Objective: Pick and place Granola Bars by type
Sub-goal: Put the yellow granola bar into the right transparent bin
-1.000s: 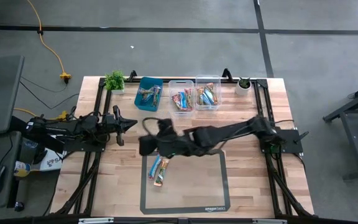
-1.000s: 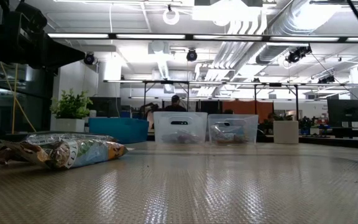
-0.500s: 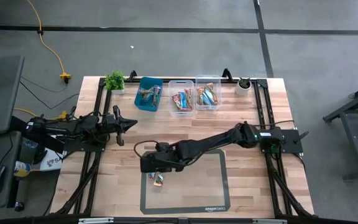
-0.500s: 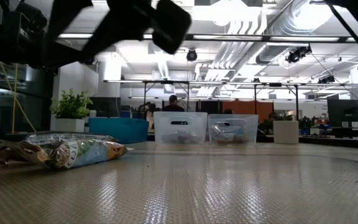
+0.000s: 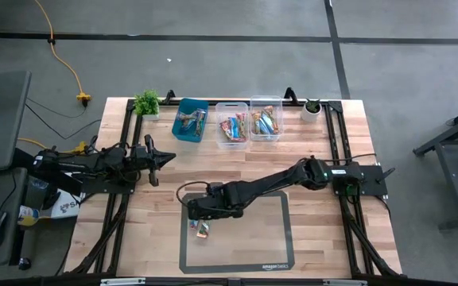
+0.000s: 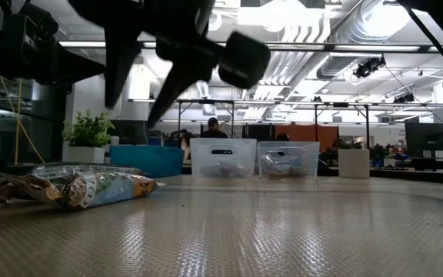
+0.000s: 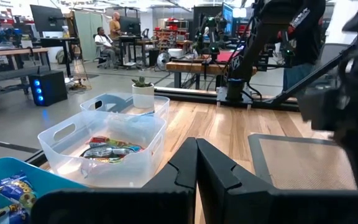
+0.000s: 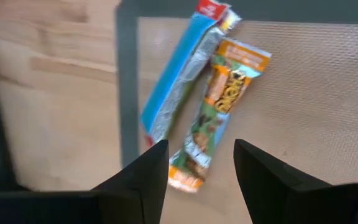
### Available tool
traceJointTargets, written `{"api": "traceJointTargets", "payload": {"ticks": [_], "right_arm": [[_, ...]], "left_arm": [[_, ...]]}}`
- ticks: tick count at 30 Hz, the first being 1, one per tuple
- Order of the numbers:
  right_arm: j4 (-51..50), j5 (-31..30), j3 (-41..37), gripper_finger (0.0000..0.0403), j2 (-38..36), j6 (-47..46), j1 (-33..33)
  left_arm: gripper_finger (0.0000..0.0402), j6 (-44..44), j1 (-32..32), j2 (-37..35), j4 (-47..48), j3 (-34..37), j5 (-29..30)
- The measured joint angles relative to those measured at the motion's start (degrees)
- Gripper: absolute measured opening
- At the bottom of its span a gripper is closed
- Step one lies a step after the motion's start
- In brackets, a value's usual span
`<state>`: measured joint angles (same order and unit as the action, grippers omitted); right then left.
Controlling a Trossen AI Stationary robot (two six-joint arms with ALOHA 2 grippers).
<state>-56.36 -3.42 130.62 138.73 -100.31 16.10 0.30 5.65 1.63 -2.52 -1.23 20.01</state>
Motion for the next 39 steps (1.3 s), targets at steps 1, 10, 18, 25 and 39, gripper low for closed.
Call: {"api": "traceJointTargets", "payload": {"ticks": [1,10,18,25,39], "right_arm": [[0.6,-0.1,-0.8,0.0165,0.2,-0.4,0.0],[10.0,-0.3,-8.4,0.0166,0.4,-2.8,-0.1],[16.6,0.2,-13.9,0.0166,0.3,-3.5,-0.1],[17.0,-0.2,-14.3,0.0166,0.3,-3.0,-0.5],[18.4,1.0,-14.3,0.0165,1.7,-0.2,-1.9]], "left_arm": [[0.0000,0.0,0.0,0.0,0.0,0.0,0.0],[0.0000,0.0,0.0,0.0,0.0,0.0,0.0],[0.0000,0.0,0.0,0.0,0.0,0.0,0.0],[0.0000,0.0,0.0,0.0,0.0,0.0,0.0],[0.0000,0.0,0.0,0.0,0.0,0.0,0.0]]}}
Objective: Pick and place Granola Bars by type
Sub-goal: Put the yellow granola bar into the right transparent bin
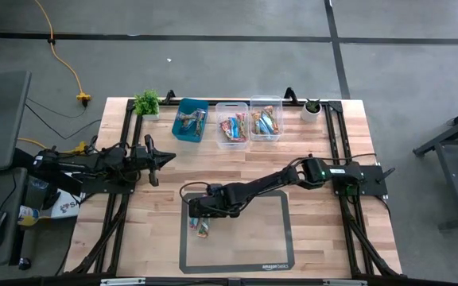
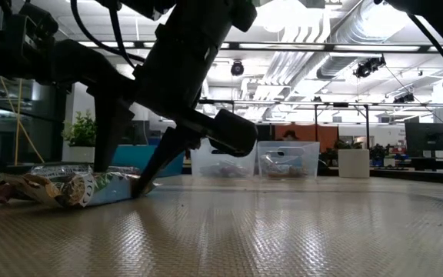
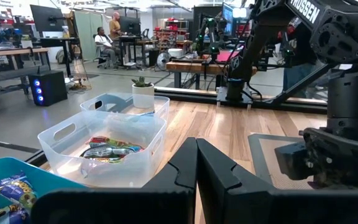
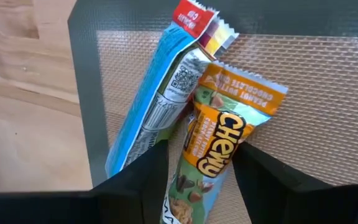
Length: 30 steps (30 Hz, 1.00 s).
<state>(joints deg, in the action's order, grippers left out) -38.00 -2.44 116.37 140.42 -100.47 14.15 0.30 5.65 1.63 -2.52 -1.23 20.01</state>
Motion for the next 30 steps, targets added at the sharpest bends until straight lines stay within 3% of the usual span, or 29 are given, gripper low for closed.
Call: {"api": "traceJointTargets", "payload": {"ticks": [12,30], "right_arm": [[-0.3,-0.2,0.0,0.0161,0.2,0.4,0.0],[-0.7,-0.6,0.0,0.0074,0.3,3.0,0.0]], "left_arm": [[0.0000,0.0,0.0,0.0,0.0,0.0,0.0],[0.0000,0.0,0.0,0.0,0.0,0.0,0.0]]}}
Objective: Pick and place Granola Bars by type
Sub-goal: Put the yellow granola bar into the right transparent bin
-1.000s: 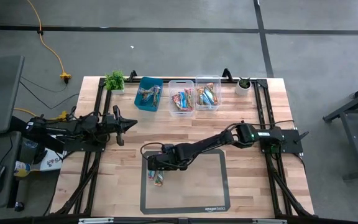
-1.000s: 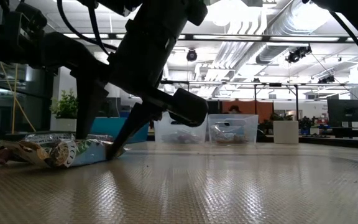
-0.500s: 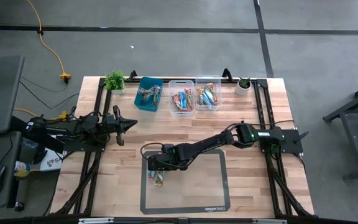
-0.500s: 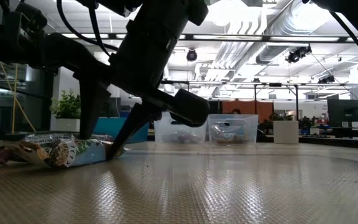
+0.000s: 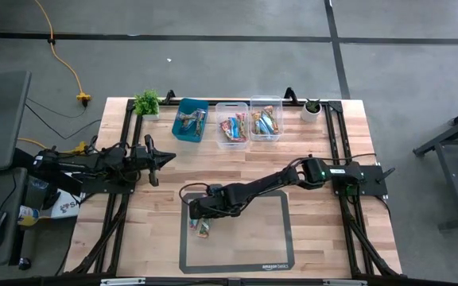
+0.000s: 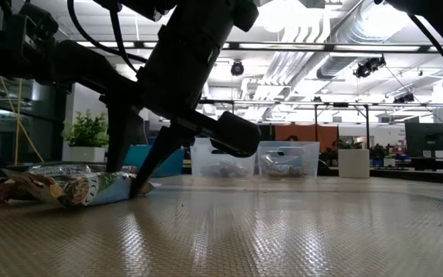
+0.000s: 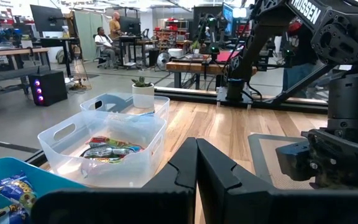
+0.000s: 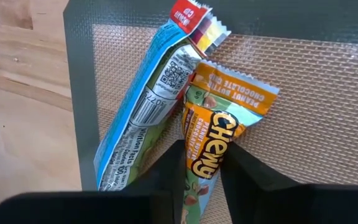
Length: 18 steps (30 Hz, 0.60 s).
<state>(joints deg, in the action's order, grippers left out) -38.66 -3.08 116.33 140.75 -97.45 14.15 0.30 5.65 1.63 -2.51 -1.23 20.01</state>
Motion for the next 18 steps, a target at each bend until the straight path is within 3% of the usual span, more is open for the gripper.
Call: {"api": "traceJointTargets", "payload": {"ticks": [18], "right_arm": [[-0.1,-0.4,-0.2,0.0070,-1.8,3.5,0.5]], "left_arm": [[0.0000,0.0,0.0,0.0,0.0,0.0,0.0]]}}
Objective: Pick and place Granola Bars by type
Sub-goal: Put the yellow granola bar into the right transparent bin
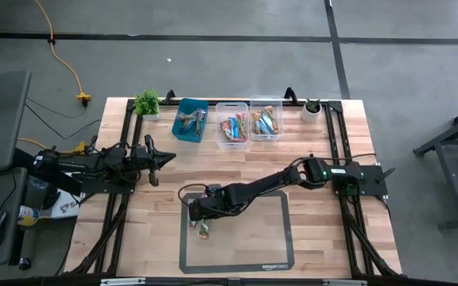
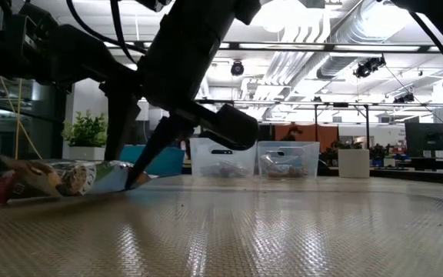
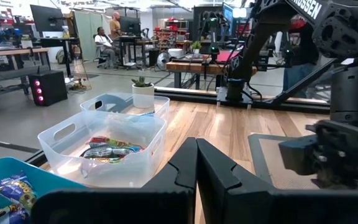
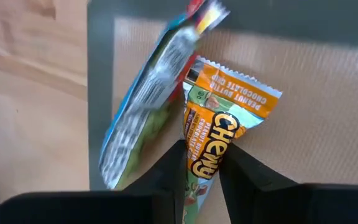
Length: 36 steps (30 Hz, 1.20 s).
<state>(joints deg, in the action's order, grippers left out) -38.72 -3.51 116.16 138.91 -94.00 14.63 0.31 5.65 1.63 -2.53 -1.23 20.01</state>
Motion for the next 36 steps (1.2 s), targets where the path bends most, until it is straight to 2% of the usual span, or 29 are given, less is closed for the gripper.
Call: {"api": "traceJointTargets", "payload": {"ticks": [7,14,20,27,31,36], "right_arm": [[0.0,0.8,0.0,0.0055,-0.9,0.0,1.1],[-0.3,-1.2,0.0,0.0039,-3.7,0.3,1.7],[-0.7,-5.6,0.1,0.0039,-7.7,1.6,2.4],[-0.8,-13.6,0.1,0.0035,-13.8,6.1,2.8],[-0.6,-18.1,0.1,0.0037,-17.5,11.0,2.8],[-0.2,-24.5,0.1,0.0038,-21.6,21.6,2.8]], "left_arm": [[0.0000,0.0,0.0,0.0,0.0,0.0,0.0],[0.0000,0.0,0.0,0.0,0.0,0.0,0.0],[0.0000,0.0,0.0,0.0,0.0,0.0,0.0],[0.0000,0.0,0.0,0.0,0.0,0.0,0.0],[0.0000,0.0,0.0,0.0,0.0,0.0,0.0],[0.0000,0.0,0.0,0.0,0.0,0.0,0.0]]}}
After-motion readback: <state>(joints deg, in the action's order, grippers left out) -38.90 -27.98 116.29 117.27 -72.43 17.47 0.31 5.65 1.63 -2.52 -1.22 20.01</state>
